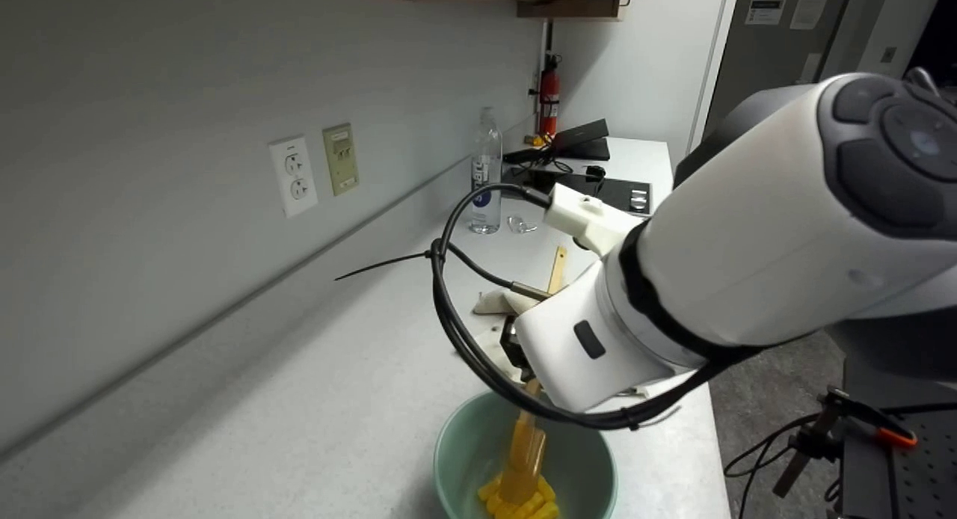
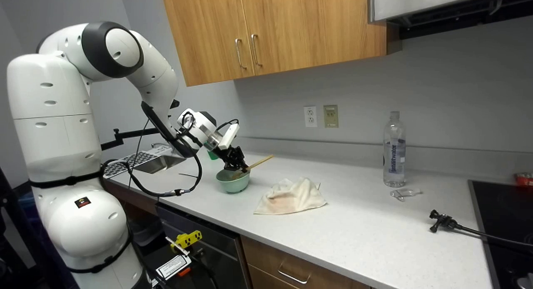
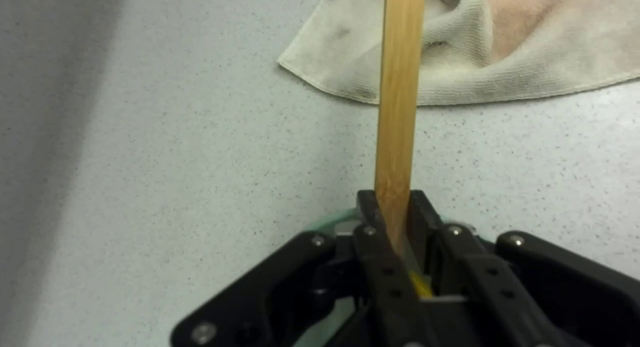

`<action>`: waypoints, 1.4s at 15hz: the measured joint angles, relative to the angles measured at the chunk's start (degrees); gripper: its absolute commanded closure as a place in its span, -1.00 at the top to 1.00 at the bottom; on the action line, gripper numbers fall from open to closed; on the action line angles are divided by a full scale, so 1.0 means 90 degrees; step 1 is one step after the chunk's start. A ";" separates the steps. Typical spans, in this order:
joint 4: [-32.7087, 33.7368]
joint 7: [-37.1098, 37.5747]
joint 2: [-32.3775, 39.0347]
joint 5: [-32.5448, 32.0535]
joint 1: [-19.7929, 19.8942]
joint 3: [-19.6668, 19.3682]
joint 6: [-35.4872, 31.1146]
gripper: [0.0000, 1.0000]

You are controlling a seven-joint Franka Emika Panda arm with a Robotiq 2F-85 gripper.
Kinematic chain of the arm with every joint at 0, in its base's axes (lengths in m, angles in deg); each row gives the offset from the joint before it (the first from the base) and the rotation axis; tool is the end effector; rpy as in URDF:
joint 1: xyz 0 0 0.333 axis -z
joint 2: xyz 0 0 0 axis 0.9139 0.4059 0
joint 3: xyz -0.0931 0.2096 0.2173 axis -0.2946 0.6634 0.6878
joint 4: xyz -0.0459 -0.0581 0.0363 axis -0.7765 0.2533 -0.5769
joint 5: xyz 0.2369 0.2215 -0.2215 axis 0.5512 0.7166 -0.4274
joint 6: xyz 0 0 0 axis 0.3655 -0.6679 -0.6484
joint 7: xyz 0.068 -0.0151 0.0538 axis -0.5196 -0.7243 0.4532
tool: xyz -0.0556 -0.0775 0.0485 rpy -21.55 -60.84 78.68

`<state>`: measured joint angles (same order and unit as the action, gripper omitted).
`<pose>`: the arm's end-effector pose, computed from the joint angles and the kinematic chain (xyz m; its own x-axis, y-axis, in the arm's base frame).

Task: Use the spatula to stir the contents of the blue bowl

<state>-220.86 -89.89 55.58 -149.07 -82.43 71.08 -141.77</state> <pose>0.4282 0.3079 0.2852 -0.3394 0.8283 -0.4458 0.7745 0.5150 0.3673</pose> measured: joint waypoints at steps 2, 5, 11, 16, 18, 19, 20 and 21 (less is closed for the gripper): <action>-0.0014 -0.0076 0.0000 0.0121 0.0014 -0.0009 -0.0008 -0.91; -0.0007 0.0000 -0.0011 -0.0060 0.0013 -0.0037 0.0182 -0.91; 0.0047 0.0726 -0.0093 -0.0874 -0.0051 -0.0025 0.0889 -0.91; 0.0043 0.0933 -0.0073 -0.0854 -0.0055 -0.0008 0.0722 -0.91; 0.0043 0.1082 -0.0071 -0.0854 -0.0055 -0.0006 0.0684 -0.91; 0.0043 0.1142 -0.0071 -0.0863 -0.0055 -0.0006 0.0684 -0.91; 0.0042 0.1164 -0.0071 -0.0863 -0.0055 -0.0005 0.0674 -0.91; 0.0053 0.1164 -0.0069 -0.0849 -0.0055 -0.0003 0.0632 -0.91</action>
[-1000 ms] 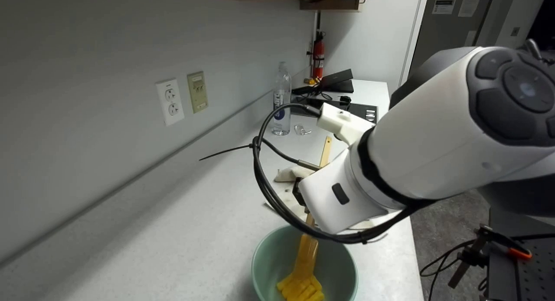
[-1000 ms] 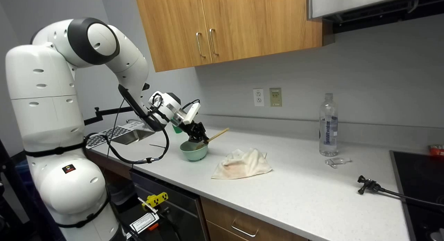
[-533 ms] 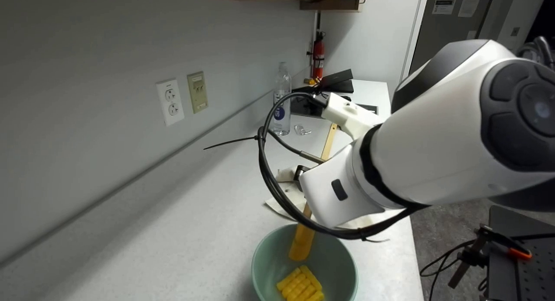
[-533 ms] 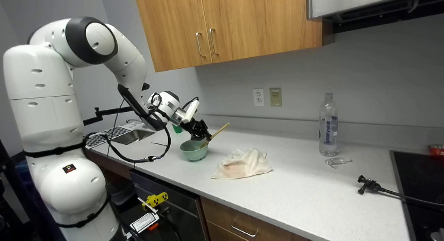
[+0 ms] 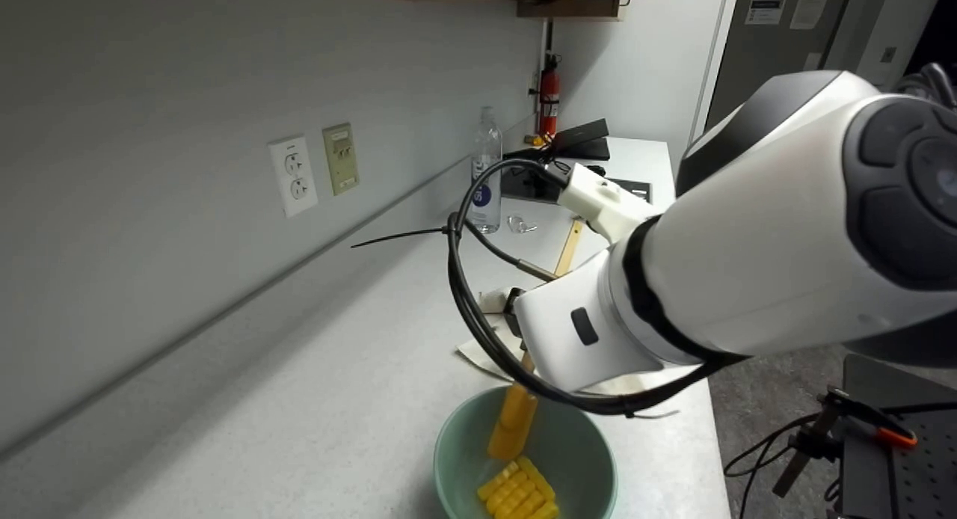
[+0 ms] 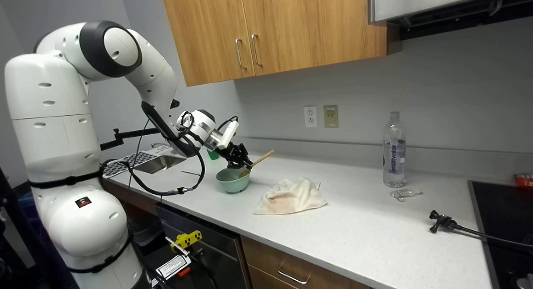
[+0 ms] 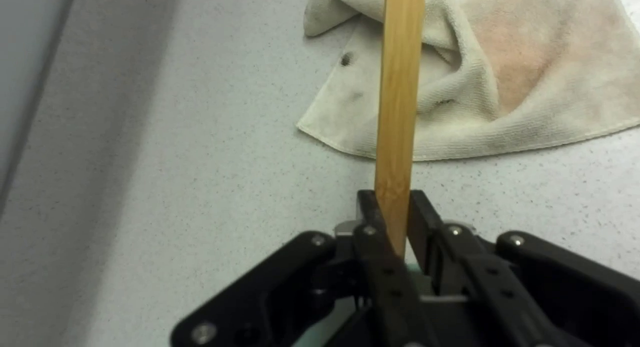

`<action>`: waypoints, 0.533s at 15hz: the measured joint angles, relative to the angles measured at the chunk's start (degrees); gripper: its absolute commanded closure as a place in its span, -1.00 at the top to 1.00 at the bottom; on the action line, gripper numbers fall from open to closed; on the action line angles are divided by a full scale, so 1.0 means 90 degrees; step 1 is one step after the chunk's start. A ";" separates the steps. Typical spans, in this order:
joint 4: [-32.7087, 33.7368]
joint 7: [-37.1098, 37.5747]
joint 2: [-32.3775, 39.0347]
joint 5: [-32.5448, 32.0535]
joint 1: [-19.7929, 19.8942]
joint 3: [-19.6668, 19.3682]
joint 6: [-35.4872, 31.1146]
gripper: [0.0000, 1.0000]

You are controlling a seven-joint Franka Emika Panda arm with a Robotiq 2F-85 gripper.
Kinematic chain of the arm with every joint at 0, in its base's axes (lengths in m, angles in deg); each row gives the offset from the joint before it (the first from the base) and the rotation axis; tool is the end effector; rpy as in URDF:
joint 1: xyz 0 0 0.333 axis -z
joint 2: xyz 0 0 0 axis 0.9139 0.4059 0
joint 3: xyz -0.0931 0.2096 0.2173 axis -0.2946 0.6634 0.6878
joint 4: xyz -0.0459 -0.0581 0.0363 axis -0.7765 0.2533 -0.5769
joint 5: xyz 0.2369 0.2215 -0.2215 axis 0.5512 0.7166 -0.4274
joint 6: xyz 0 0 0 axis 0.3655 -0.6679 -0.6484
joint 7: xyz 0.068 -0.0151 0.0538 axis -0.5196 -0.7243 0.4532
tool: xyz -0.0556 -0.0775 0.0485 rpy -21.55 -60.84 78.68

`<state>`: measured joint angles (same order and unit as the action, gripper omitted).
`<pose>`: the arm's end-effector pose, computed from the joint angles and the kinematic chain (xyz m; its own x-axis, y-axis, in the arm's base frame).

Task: Use the spatula to stir the contents of the blue bowl

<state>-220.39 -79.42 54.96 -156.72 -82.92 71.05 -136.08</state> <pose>0.4323 0.3005 0.2896 -0.2051 0.8353 -0.5101 0.7676 0.4606 0.4456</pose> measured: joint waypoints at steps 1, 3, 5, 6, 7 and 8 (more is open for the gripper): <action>0.0021 0.0000 0.0006 0.0016 -0.0001 0.0009 -0.0049 -0.91; 0.0082 0.0000 0.0067 0.0054 -0.0014 0.0043 -0.0186 -0.91; 0.0152 0.0000 0.0185 0.0097 -0.0034 0.0070 -0.0321 -0.91; 0.0182 0.0000 0.0253 0.0112 -0.0040 0.0071 -0.0409 -0.91; 0.0211 -0.0001 0.0323 0.0129 -0.0041 0.0072 -0.0477 -0.91; 0.0237 -0.0001 0.0393 0.0137 -0.0041 0.0072 -0.0506 -0.91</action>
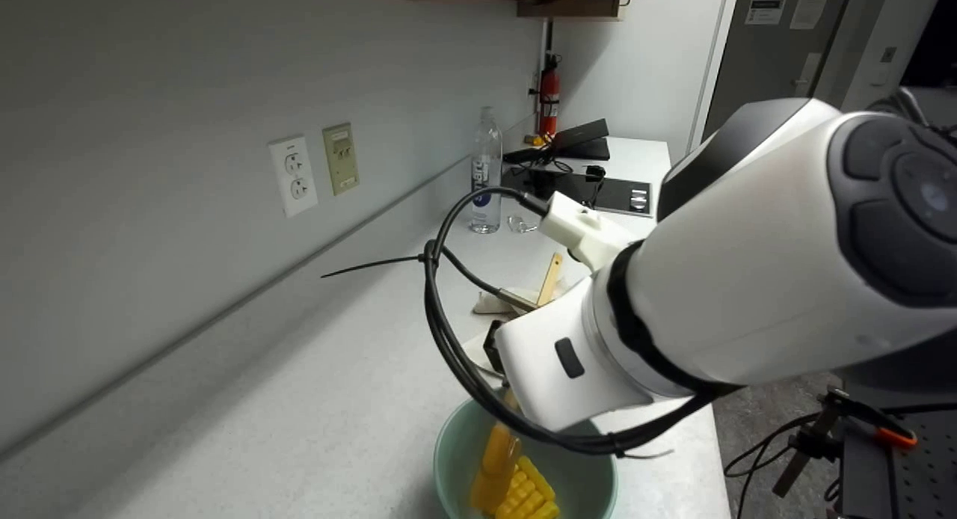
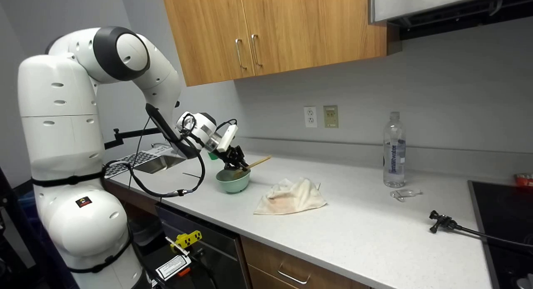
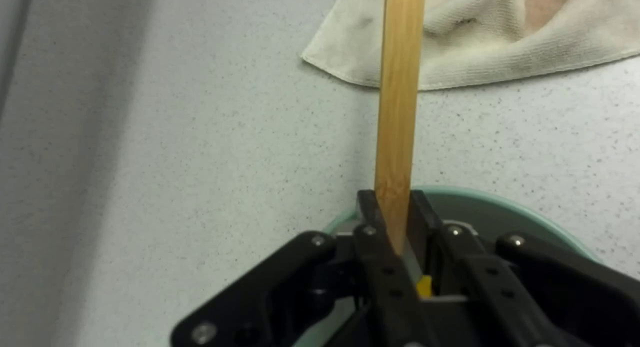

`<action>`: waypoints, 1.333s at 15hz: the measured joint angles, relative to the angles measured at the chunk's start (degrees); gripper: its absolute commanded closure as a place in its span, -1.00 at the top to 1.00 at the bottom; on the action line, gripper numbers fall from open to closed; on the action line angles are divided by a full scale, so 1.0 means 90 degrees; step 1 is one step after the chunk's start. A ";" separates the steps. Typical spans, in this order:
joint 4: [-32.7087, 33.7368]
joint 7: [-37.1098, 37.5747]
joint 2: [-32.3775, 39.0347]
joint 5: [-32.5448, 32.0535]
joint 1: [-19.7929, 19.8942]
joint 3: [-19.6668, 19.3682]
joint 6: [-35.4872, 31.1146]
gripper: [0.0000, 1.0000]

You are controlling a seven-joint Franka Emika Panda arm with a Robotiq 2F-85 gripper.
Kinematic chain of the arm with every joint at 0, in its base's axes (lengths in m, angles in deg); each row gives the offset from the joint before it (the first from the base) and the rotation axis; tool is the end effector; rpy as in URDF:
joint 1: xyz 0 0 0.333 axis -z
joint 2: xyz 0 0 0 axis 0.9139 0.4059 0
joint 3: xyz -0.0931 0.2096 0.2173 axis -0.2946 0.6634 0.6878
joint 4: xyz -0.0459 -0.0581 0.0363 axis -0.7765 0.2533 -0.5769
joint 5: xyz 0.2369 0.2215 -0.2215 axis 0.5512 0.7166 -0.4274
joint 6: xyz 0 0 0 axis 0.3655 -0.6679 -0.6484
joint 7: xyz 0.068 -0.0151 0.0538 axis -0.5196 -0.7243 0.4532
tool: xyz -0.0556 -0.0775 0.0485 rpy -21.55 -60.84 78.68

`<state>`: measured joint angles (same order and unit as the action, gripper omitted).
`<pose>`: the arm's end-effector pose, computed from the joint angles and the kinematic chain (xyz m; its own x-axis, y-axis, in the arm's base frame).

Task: Use the spatula to stir the contents of the blue bowl

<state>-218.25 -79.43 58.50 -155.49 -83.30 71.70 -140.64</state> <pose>0.4312 0.3242 0.2766 -0.2667 0.8620 -0.4310 0.7678 0.4604 0.4457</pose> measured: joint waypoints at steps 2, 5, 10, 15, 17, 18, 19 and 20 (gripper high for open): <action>0.0028 -0.0001 0.0122 0.0003 -0.0001 -0.0001 -0.0002 -0.91; 0.0024 -0.0011 0.0218 0.0003 -0.0001 -0.0011 0.0005 -0.91; 0.0020 0.0015 0.0247 -0.0175 -0.0009 -0.0014 0.0218 -0.91; 0.0089 0.0440 0.0140 -0.1027 -0.0212 -0.0010 0.1206 -0.91; 0.0092 0.0666 0.0079 -0.1345 -0.0312 0.0000 0.1618 -0.91; 0.0092 0.0757 0.0065 -0.1449 -0.0352 0.0007 0.1794 -0.91; 0.0092 0.0821 0.0058 -0.1516 -0.0384 0.0016 0.1951 -0.91; 0.0092 0.0869 0.0057 -0.1551 -0.0408 0.0030 0.2090 -0.91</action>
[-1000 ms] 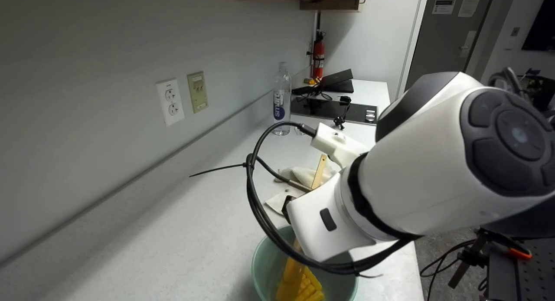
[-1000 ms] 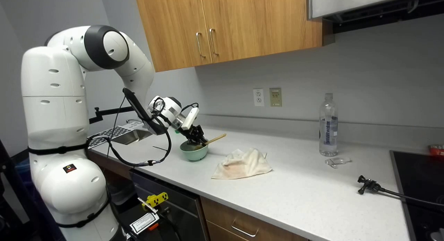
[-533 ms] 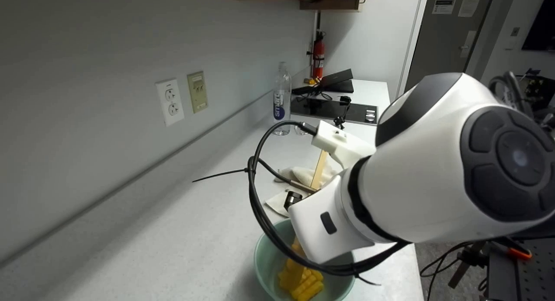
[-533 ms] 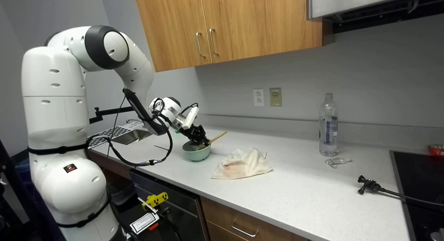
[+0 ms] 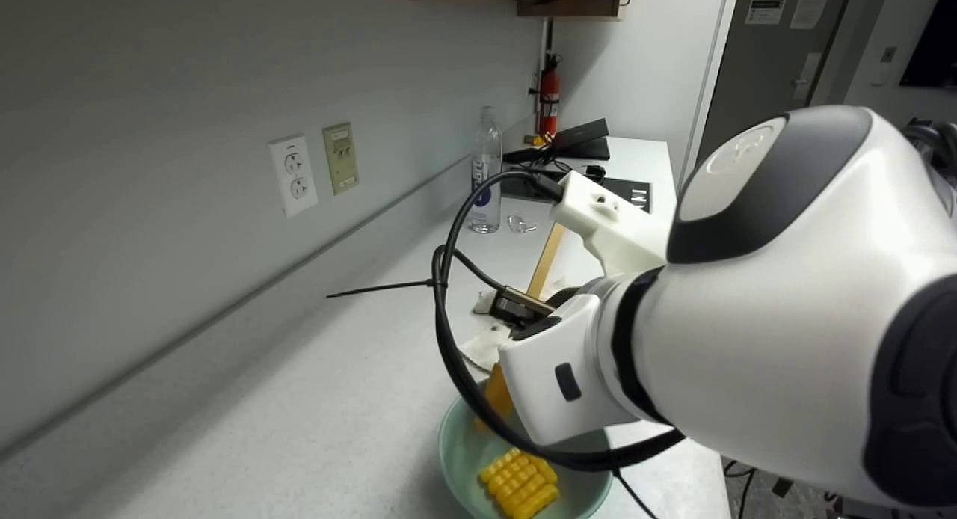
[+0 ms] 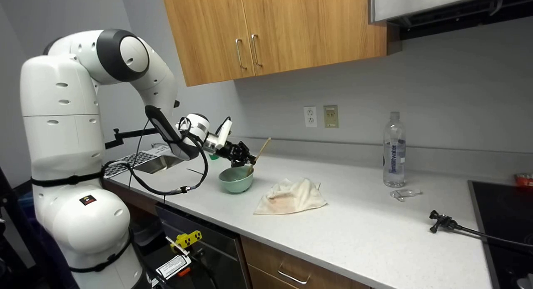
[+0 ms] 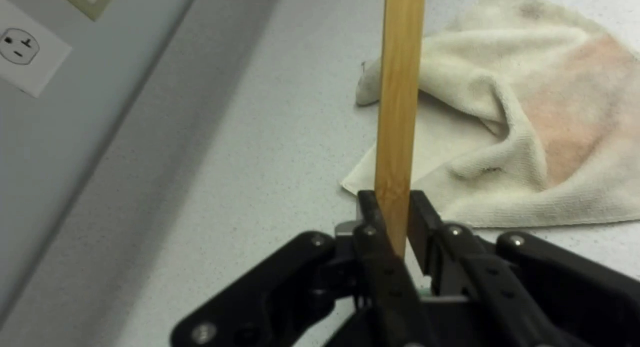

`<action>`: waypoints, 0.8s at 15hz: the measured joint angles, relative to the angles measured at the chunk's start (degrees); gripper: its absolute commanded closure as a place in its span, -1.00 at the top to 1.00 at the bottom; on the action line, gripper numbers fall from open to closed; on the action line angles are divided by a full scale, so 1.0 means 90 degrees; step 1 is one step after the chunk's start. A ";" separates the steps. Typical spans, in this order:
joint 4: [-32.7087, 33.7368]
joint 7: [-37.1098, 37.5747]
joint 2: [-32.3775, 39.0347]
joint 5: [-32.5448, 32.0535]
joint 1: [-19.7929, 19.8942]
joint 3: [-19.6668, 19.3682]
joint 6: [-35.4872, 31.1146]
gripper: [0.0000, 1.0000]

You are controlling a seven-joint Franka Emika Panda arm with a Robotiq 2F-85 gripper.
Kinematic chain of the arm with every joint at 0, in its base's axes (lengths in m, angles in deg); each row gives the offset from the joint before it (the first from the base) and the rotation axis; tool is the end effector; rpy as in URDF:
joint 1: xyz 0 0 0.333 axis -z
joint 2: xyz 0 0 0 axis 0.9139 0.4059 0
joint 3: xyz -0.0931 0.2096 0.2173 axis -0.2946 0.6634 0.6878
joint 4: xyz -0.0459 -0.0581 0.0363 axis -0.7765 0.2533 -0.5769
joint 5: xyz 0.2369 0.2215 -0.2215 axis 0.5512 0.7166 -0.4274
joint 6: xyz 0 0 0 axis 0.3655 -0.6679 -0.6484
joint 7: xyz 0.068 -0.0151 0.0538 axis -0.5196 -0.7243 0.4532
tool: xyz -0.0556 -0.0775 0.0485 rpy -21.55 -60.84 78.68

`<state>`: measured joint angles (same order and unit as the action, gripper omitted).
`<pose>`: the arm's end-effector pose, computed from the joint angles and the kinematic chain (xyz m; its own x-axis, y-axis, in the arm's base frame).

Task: Use the spatula to stir the contents of the blue bowl

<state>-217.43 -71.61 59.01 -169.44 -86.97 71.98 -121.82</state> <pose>0.4335 0.3165 0.2751 -0.1035 0.7194 -0.6869 0.6782 0.5562 0.4803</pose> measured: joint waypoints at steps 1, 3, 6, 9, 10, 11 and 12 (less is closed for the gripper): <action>0.0000 0.0012 0.0000 -0.0001 -0.0014 0.0017 0.0095 -0.91; -0.0001 0.0012 0.0003 0.0003 -0.0017 0.0052 0.0113 -0.91; -0.0010 0.0012 0.0026 0.0117 -0.0016 0.0089 -0.0104 -0.91; -0.0022 -0.0022 0.0054 0.0344 -0.0015 0.0123 -0.0514 -0.91; -0.0022 -0.0051 0.0061 0.0444 -0.0015 0.0131 -0.0673 -0.91; -0.0022 -0.0088 0.0064 0.0555 -0.0015 0.0135 -0.0825 -0.91; -0.0022 -0.0146 0.0065 0.0683 -0.0010 0.0135 -0.0986 -0.91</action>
<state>-217.63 -72.92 59.60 -163.30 -87.07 73.19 -130.70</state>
